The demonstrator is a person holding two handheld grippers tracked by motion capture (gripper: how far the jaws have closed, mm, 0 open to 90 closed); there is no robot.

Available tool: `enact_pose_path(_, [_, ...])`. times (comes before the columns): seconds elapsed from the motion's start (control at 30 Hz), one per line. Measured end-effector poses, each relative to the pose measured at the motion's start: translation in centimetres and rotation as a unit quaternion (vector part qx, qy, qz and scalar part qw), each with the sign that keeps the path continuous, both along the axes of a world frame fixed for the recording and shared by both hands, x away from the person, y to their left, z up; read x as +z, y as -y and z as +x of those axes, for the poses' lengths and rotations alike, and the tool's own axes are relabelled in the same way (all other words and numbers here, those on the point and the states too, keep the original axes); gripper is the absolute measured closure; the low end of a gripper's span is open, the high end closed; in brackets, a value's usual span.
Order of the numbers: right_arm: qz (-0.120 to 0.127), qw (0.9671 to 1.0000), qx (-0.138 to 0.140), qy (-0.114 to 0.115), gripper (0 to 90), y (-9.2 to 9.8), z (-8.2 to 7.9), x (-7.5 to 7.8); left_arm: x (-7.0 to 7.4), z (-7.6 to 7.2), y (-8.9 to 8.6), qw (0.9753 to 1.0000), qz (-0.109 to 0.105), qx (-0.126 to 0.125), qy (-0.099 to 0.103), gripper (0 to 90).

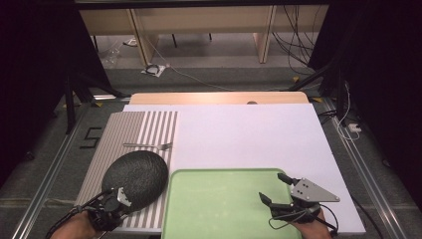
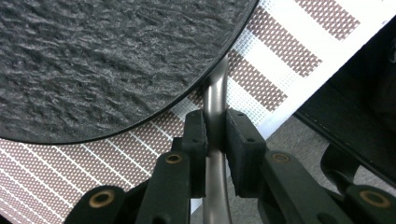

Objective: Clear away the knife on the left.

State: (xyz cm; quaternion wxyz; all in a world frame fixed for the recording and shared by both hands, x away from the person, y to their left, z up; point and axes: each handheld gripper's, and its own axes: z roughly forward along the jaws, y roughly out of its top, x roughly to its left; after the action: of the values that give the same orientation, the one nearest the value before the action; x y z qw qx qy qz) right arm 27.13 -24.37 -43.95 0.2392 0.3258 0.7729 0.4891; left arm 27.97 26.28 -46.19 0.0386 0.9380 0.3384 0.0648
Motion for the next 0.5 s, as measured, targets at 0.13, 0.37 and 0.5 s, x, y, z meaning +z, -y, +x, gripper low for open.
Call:
enact_pose_path(0.13, [-0.001, 1.0, 0.0, 0.0, 18.1, -0.05, -0.01, -0.01, -0.03, 0.05, 0.04, 1.0, -0.004, 0.002, 0.003, 77.8])
enact_pose_path(0.37, [-0.001, 1.0, 0.001, 0.0, 18.2, -0.07, -0.02, -0.01, 0.0, 0.01, 0.22, 1.0, 0.003, -0.004, 0.006, 79.0])
enact_pose_path(0.5, [-0.002, 1.0, 0.001, 0.0, 18.2, -0.04, -0.01, -0.01, 0.02, -0.01, 0.29, 1.0, 0.004, -0.005, 0.007, 79.4])
